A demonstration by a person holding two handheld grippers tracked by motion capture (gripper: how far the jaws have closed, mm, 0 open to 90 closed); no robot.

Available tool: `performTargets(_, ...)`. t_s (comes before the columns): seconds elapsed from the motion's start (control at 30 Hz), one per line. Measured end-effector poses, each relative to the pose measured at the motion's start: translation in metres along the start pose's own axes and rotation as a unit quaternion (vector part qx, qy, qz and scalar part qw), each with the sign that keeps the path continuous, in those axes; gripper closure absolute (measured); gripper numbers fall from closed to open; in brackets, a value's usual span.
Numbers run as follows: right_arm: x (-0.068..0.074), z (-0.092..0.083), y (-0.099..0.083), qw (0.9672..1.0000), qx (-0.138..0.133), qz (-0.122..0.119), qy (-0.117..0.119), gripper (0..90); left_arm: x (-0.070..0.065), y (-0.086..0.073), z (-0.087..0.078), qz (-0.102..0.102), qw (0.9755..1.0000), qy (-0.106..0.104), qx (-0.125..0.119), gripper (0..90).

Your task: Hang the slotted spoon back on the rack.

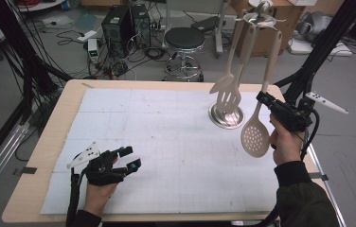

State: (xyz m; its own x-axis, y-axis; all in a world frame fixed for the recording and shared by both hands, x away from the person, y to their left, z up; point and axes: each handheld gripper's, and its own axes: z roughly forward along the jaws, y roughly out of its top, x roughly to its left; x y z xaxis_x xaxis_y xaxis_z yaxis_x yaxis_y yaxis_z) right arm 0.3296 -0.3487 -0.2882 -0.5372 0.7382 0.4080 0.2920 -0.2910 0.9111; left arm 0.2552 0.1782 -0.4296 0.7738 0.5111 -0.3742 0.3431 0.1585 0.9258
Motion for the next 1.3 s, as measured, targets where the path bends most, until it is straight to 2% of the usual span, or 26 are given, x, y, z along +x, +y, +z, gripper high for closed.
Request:
performTargets(0.13, -0.002, 0.000, 0.004, 1.0000, -0.006, -0.003, -0.002, 78.4, 0.000, 0.000, 0.000, 0.001, 1.0000, 0.000, -0.001, 29.4)
performTargets(0.3, -0.004, 0.001, 0.010, 0.9998, -0.016, 0.007, 0.009, 78.3, 0.000, 0.000, 0.000, 0.001, 1.0000, 0.000, 0.000, 29.5)
performTargets(0.4, -0.007, 0.005, 0.013, 0.9996, -0.006, 0.016, 0.021, 78.3, 0.000, 0.000, 0.000, 0.001, 1.0000, 0.001, -0.002, 29.4)
performTargets(0.6, -0.011, 0.012, 0.015, 0.9992, 0.003, 0.029, 0.028, 78.3, 0.000, 0.000, -0.001, 0.001, 1.0000, 0.001, -0.001, 29.5)
performTargets(0.83, -0.013, 0.021, 0.012, 0.9987, 0.017, 0.034, 0.034, 78.3, 0.000, 0.000, -0.001, 0.000, 1.0000, 0.001, 0.000, 29.4)
performTargets(1.0, -0.013, 0.024, 0.010, 0.9987, 0.020, 0.031, 0.035, 78.1, 0.000, 0.000, -0.001, 0.001, 1.0000, 0.001, 0.000, 29.5)
performTargets(1.13, -0.016, 0.024, 0.008, 0.9990, 0.020, 0.030, 0.026, 77.4, 0.000, 0.000, -0.001, 0.002, 1.0000, 0.002, 0.000, 29.4)
performTargets(1.3, -0.016, 0.027, 0.007, 0.9984, 0.026, 0.040, 0.031, 77.2, 0.000, 0.000, -0.001, 0.002, 1.0000, 0.002, 0.000, 29.4)
